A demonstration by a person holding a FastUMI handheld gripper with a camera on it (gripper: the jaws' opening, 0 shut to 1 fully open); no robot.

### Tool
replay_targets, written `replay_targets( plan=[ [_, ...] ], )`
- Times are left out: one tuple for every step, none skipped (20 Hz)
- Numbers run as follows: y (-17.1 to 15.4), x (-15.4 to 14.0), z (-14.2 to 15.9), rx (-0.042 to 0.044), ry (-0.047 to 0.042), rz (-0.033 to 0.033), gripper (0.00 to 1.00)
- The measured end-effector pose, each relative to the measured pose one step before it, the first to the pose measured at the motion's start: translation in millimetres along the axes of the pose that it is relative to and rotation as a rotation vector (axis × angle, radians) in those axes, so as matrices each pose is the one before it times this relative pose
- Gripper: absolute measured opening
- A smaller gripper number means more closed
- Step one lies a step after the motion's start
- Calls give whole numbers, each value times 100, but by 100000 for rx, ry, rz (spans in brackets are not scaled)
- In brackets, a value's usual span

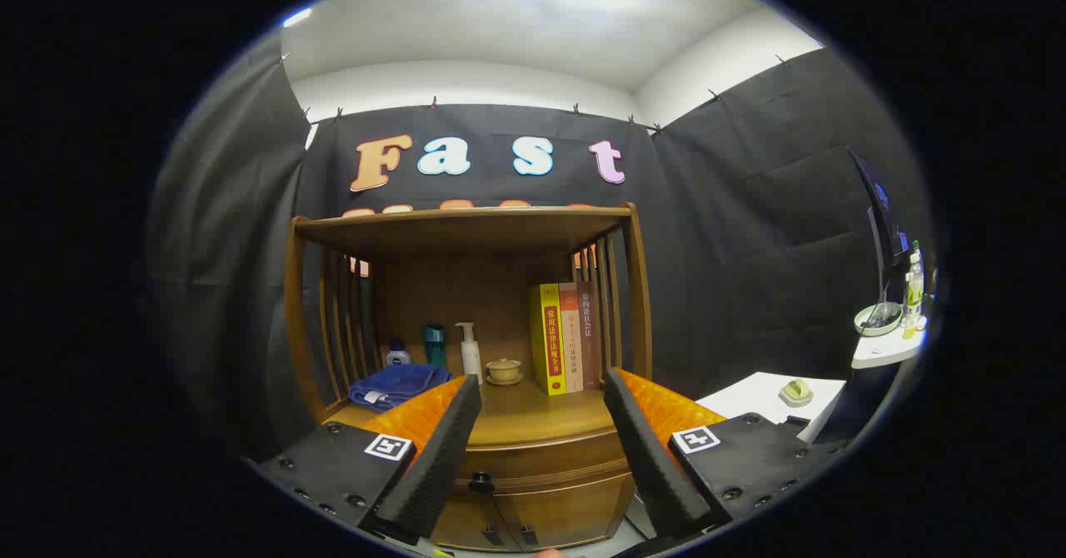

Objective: Pull open the drawer, take out the items inside it, and place them on the countertop above the cabinet.

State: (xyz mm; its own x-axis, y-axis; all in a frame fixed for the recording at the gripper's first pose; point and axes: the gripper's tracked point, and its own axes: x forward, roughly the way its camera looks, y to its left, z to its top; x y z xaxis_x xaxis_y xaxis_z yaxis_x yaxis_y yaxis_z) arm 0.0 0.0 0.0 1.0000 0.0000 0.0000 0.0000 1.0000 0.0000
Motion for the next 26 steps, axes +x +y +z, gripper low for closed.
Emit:
replay_targets(
  plan=[
    [119, -56, -18, -228, -126, 148, 98],
    [80, -79, 25, -120, -124, 193, 98],
    [91, 7, -134, -81, 182, 249, 98],
    [175, 52, -22, -58, 154, 324, 98],
    [199, 84, -58, -121, 75, 448, 98],
    [132, 18, 28, -203, 125, 279, 98],
    [138, 38, -76, -127, 43, 230, 98],
    [169, -75, -83, -106, 74, 342, 98],
    [112, 44, -155, -99, 90, 243, 98],
    [-4, -86, 49, -3, 15, 60, 98],
    [93, -9, 8, 38, -66, 102, 98],
    [11, 21, -26, -83, -38, 53, 98],
    [20, -31, -75, -152, -6, -43, 98],
    [-50, 31, 17, -118, -109, -63, 98],
    [-49, 15, -30, -75, -28, -144, 98],
    [-5, -73, 15, -49, -72, -92, 98],
    [5, -39, -76, 38, 13, -19, 98],
    [3, -3, -71, 174, -98, 38, 98],
    [28, 4, 11, 145, -7, 103, 98],
    [-11, 21, 9, 14, 11, 126, 98],
    [82, 27, -47, -160, 54, 44, 98],
    [-73, -14, 71, -131, -70, -24, 98],
    [16, -66, 26, -82, -90, 0, 98],
    [18, 77, 15, -32, -43, 3, 98],
    [-30, -58, -66, -41, 20, 90, 98],
    [97, -20, 24, -23, 39, 108, 98]
  ],
)
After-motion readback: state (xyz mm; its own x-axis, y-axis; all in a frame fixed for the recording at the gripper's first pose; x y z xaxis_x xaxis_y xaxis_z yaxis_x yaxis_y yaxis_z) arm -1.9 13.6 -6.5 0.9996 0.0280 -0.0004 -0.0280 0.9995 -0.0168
